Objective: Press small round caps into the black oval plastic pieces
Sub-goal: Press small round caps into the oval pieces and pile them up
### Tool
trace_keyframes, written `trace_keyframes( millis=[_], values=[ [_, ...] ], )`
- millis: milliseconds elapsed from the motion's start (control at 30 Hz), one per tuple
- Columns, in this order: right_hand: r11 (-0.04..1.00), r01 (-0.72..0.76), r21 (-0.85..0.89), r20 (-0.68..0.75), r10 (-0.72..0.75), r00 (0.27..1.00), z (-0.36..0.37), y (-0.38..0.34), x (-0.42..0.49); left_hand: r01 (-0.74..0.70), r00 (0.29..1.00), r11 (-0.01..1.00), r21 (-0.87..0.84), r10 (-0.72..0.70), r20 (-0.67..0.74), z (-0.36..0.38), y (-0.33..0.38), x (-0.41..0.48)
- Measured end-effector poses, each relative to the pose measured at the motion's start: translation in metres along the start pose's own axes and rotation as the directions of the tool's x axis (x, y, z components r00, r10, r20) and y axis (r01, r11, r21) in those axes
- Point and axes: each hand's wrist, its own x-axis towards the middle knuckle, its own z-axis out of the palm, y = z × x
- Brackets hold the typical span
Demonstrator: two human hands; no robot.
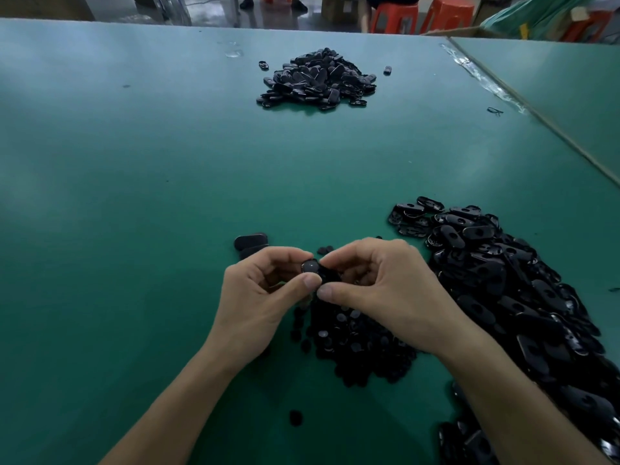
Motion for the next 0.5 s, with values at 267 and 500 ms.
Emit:
trace_keyframes(
  millis=[267,500],
  values=[
    [0.994,-0.035,0.106,0.088,0.026,0.996,0.0019,-0.0004,0.0012,-0.014,0.999,0.997,-0.081,0.017,0.038,-0.0032,0.001,0.0],
    [0.993,-0.018,0.113,0.102,0.007,0.995,0.0005,0.0006,0.0008,0.027,1.0,0.995,-0.092,-0.028,-0.003,-0.0011,-0.0002,-0.0008]
  ],
)
